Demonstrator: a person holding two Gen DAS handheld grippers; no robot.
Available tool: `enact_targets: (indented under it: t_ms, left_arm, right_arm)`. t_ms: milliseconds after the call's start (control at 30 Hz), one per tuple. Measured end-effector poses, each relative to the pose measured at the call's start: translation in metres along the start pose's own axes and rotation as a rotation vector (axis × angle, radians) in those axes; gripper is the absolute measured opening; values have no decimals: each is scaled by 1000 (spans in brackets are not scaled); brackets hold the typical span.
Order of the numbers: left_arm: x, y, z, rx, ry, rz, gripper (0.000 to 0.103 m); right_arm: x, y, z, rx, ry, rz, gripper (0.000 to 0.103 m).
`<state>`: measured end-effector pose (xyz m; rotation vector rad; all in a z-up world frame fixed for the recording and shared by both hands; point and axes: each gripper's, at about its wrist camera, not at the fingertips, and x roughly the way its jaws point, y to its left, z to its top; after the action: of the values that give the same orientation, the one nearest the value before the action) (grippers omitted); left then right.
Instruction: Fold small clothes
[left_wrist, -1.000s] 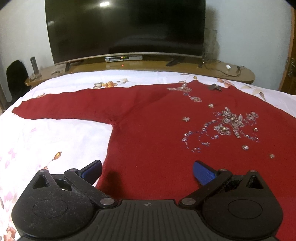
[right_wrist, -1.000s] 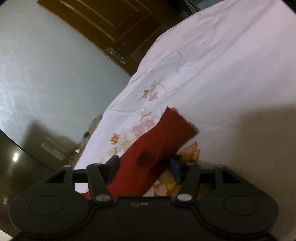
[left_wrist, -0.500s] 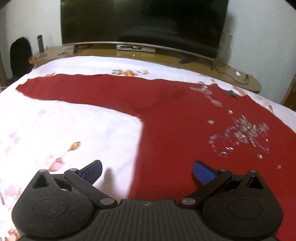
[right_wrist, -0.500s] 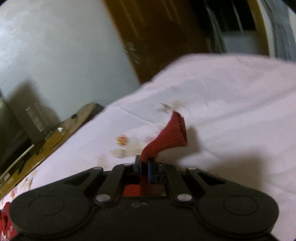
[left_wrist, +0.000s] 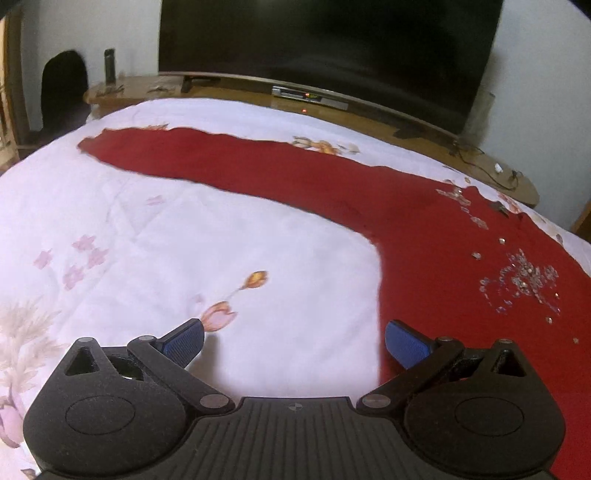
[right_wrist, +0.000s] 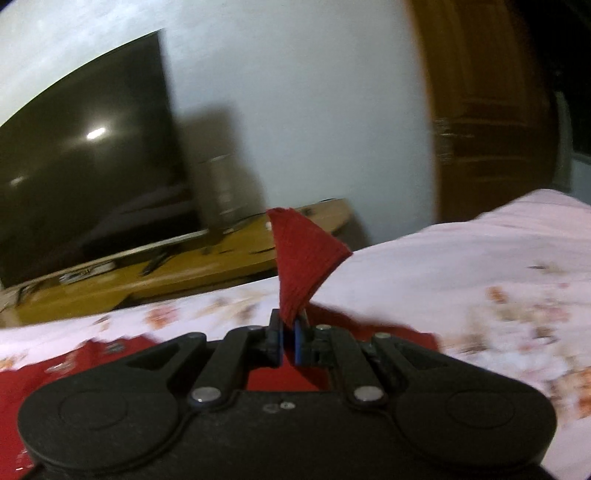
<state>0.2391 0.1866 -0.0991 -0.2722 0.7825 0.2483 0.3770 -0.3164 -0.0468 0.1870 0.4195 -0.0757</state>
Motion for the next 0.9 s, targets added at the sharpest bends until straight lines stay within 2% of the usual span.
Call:
enact_targets:
  t_ms: [133,333,400,567,667,700,733,767,800,833,900]
  left_arm:
    - [1,19,-3,-36,13,-11,103]
    - [-1,38,-6,-20,24,2,103]
    - [0,43,-7,-19,25,21,103]
    - [2,50,-6,-17,37,9,103]
    - [3,52,-3,-53,34,-30,103]
    - [4,51,-1,-65,32,-48,103]
    - [4,49,1,-71,29,-69,103]
    - [5,46,4,-73,24,-83,103]
    - [6,41,7,-73,18,-94,103]
    - [8,35,11,-72,12,-108,103]
    - [13,18,21,-76,4,-153,103]
  right_arm:
    - [12,58,-15,-69,42,79,6]
    - [28,132,-46,-153,122,152,6]
    - [32,145,-55,-164,148,166,6]
    - [41,173,-77,-204,205,200,6]
    - [51,191,-91,-239,260,231,8]
    - [53,196,-97,-254,280,237,12]
    - [56,203,-103,-273,285,246,20]
    - [53,206,-105,-294,269,259,35]
    - [49,209,-107,-313,259,275,40]
    - [41,210,-107,-326,240,289,44]
    - [26,208,-106,-335,195,304,42]
